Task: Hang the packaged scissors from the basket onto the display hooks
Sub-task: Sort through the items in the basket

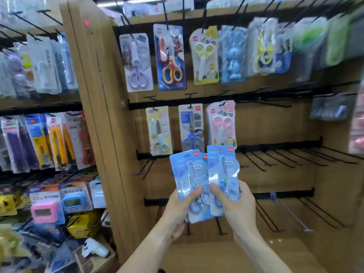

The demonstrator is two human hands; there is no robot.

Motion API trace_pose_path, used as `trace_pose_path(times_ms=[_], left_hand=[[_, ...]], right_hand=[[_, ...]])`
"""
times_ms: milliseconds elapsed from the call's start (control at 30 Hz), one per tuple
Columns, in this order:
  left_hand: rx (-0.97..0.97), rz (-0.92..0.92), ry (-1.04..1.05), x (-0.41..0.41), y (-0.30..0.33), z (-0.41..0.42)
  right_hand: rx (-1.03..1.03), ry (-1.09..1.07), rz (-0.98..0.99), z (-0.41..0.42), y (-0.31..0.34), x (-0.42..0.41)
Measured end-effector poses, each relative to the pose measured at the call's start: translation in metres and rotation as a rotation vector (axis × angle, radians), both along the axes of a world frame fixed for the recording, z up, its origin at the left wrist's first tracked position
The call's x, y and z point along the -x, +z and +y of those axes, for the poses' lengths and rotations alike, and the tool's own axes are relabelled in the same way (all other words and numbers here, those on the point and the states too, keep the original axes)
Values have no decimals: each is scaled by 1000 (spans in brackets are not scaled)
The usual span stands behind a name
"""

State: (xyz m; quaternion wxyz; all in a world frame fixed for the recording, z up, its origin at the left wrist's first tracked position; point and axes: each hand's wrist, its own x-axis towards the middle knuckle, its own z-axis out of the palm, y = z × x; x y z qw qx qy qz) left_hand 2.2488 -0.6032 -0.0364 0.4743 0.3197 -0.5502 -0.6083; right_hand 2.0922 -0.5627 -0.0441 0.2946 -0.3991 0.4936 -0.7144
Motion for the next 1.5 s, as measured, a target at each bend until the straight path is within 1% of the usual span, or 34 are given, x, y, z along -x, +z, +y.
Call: trace_pose_path(times_ms=[133, 333, 467, 600, 867, 1000, 1067, 1200, 1267, 1333, 1367, 1400, 1433, 1467, 1500], left_hand=[[50, 30, 40, 27, 33, -16], [186, -9, 37, 58, 88, -29], [219, -21, 4, 70, 99, -27], [219, -18, -28, 77, 102, -25], [223, -36, -45, 89, 102, -27], [220, -24, -62, 92, 102, -29], [209, -27, -59, 93, 102, -29], [192, -32, -47, 99, 102, -29], [185, -28, -45, 101, 100, -30], [179, -29, -44, 102, 98, -31], [177, -35, -44, 103, 98, -31], [176, -42, -46, 103, 97, -32], [178, -51, -47, 104, 96, -32], [182, -57, -48, 105, 96, -32], [188, -62, -50, 106, 95, -32]], right_hand=[[50, -109, 58, -15, 30, 50], [123, -212, 113, -33, 83, 107], [147, -219, 149, -39, 98, 118], [161, -270, 165, -46, 113, 126], [57, -314, 298, -60, 116, 136], [15, -344, 330, -71, 121, 140], [-53, -353, 387, -85, 123, 143], [-287, -314, 586, -120, 133, 154], [-376, -299, 610, -129, 133, 155], [-403, -375, 610, -121, 129, 151], [-364, -435, 584, -112, 125, 148], [-278, -461, 519, -98, 122, 141], [-162, -423, 417, -84, 119, 135], [-58, -320, 290, -69, 117, 127], [-4, -184, 178, -54, 115, 118]])
